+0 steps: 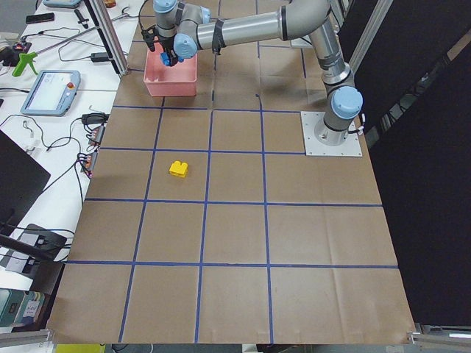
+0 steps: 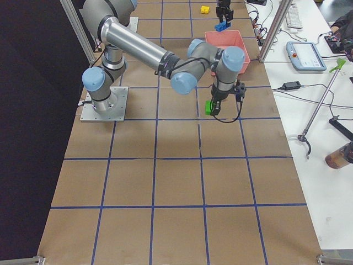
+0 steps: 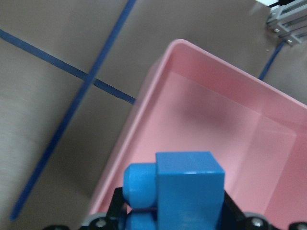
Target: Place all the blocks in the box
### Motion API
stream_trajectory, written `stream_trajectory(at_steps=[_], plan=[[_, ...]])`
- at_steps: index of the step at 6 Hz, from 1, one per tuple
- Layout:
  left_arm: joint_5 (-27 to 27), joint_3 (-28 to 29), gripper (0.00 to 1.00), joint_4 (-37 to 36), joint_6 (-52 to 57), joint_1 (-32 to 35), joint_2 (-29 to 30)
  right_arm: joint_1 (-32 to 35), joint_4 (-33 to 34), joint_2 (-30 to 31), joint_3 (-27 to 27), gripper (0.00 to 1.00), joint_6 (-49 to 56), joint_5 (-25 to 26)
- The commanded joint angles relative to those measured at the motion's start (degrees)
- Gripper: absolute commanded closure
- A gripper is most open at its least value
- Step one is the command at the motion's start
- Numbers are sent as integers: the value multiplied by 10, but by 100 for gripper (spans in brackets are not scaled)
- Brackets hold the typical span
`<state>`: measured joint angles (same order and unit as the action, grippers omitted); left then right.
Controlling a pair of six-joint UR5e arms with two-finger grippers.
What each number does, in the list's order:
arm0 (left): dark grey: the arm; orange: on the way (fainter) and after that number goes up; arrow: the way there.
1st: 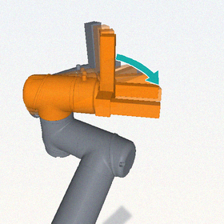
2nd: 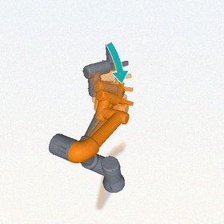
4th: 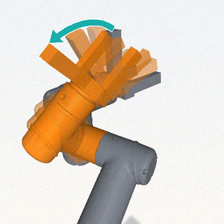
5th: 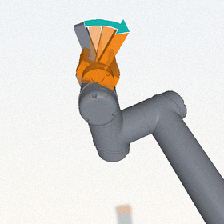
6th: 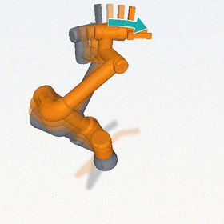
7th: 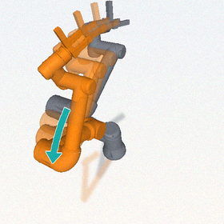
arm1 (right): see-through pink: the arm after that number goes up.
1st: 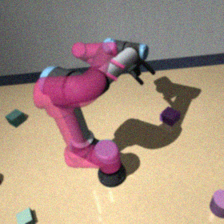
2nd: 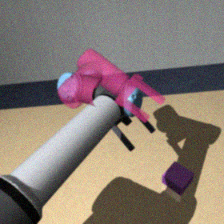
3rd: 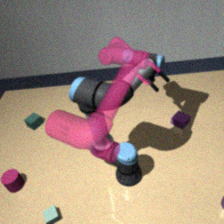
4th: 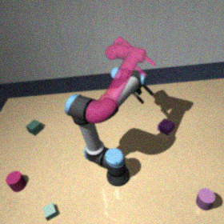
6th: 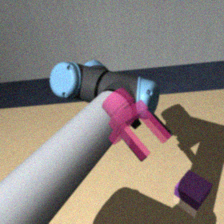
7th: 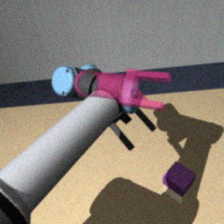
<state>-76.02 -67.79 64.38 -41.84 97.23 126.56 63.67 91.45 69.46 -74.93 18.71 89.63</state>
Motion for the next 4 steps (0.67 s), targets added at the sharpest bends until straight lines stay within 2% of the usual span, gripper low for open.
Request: stream_trajectory(at_steps=[1, 2, 4], plan=[[39, 40, 52, -4, -32, 17, 41, 92, -25, -30, 39, 54, -27, -1], [40, 40, 32, -5, -32, 17, 43, 132, -15, -49, 58, 54, -51, -1], [38, 17, 4, -33, 22, 17, 35, 174, -15, -103, 122, 53, -80, 0]])
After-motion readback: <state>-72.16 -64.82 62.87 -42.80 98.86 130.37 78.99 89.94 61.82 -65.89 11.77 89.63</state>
